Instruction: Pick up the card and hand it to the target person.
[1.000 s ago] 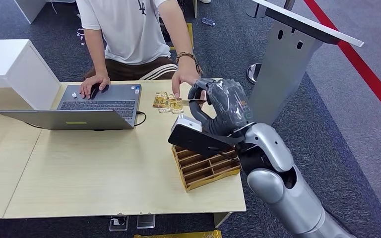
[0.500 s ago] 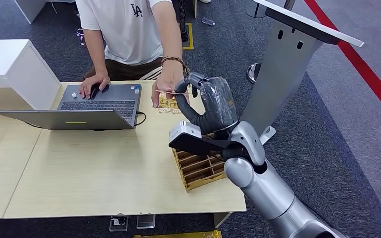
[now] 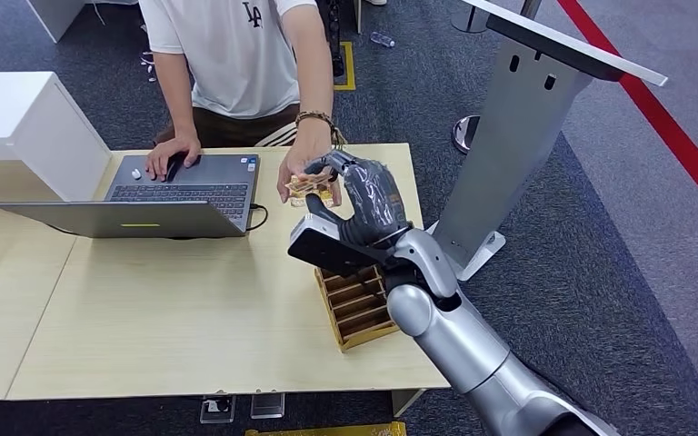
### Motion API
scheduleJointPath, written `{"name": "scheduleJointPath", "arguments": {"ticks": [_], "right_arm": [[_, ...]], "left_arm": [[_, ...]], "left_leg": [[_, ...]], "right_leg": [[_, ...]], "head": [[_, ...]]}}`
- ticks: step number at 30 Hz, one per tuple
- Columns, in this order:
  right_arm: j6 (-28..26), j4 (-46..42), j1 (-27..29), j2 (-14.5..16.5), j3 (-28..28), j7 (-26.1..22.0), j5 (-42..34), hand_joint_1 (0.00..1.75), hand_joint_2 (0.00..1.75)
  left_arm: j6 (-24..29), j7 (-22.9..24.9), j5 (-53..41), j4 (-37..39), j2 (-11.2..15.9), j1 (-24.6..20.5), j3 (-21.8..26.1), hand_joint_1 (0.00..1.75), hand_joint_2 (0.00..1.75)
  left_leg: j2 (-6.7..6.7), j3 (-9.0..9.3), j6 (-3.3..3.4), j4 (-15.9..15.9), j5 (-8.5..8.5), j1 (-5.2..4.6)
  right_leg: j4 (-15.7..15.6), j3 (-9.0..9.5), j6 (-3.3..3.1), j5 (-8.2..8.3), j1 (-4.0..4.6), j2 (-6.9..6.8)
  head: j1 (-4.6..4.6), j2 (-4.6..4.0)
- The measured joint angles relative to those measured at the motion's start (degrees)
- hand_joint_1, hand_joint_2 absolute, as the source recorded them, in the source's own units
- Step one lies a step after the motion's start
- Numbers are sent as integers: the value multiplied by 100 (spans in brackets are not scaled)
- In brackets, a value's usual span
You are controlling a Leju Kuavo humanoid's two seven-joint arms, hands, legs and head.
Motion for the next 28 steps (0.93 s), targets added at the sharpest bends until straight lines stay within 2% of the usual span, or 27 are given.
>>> {"name": "scheduleJointPath", "arguments": {"ticks": [6,12,19,28], "right_arm": [[359,131,5,10,-46,58,-560,0,175],[1100,118,102,-107,-346,28,-2218,0,175],[1857,-90,553,-490,-843,83,-3805,0,175],[2333,-829,1568,-1132,-1509,417,-4906,0,175]], "left_arm": [[32,10,84,0,0,20,0,0,0],[49,11,135,0,0,71,0,0,0],[78,7,223,0,2,191,0,0,0],[113,-47,369,0,7,373,0,0,0]], "left_leg": [[0,1,0,0,0,0],[1,4,0,1,0,0],[1,5,1,1,-2,0],[1,4,0,1,-5,0]], "right_leg": [[-1,-1,0,0,0,0],[-2,-2,0,0,0,1],[-5,-2,0,0,0,1],[-9,-2,1,-1,0,1]], "head": [[3,0],[2,0],[2,0],[2,0]]}}
